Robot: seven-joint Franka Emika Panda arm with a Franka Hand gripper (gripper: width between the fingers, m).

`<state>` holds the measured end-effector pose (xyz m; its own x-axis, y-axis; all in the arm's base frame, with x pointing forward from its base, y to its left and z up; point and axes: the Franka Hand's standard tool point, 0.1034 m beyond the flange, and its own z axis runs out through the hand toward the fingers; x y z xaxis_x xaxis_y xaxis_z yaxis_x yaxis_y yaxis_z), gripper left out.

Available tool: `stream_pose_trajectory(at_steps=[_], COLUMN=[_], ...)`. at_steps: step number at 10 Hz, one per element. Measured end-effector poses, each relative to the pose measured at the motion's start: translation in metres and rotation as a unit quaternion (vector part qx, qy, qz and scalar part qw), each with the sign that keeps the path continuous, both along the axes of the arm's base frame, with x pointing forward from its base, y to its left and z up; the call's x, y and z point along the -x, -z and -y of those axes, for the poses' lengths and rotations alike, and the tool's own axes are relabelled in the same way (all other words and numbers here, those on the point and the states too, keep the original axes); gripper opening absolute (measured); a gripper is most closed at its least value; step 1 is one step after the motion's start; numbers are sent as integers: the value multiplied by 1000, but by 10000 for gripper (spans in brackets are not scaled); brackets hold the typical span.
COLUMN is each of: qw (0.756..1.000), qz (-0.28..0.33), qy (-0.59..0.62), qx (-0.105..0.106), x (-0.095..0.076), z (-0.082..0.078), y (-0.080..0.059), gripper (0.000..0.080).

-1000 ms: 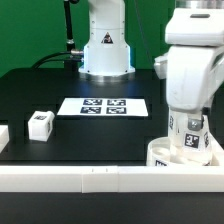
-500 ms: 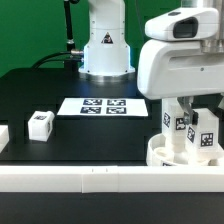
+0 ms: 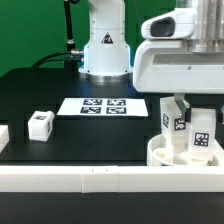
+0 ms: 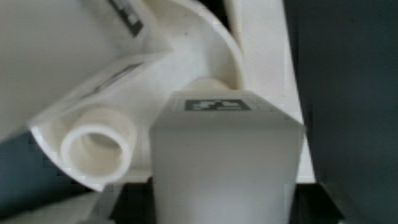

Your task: Assemble stool

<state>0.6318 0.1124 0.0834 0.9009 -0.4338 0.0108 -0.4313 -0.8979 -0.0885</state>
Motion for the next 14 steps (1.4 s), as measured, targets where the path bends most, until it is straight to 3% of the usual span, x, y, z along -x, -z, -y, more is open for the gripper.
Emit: stream_pose_trajectory(at_steps=[2,6,10,11,12,14], qw=[992,938,818,800,759,699], qz=[-15,-41,-70,-72,-75,-83], qy=[123,343,564,587,637,700], qx=[-17,-42,-93,-100,-110,-120], x=[4,5,2,1,-1,-3], z=[-4,-12,-15,-16,-18,-20], y=[2,2,2,2,2,1], gripper=[335,335,335,335,335,335])
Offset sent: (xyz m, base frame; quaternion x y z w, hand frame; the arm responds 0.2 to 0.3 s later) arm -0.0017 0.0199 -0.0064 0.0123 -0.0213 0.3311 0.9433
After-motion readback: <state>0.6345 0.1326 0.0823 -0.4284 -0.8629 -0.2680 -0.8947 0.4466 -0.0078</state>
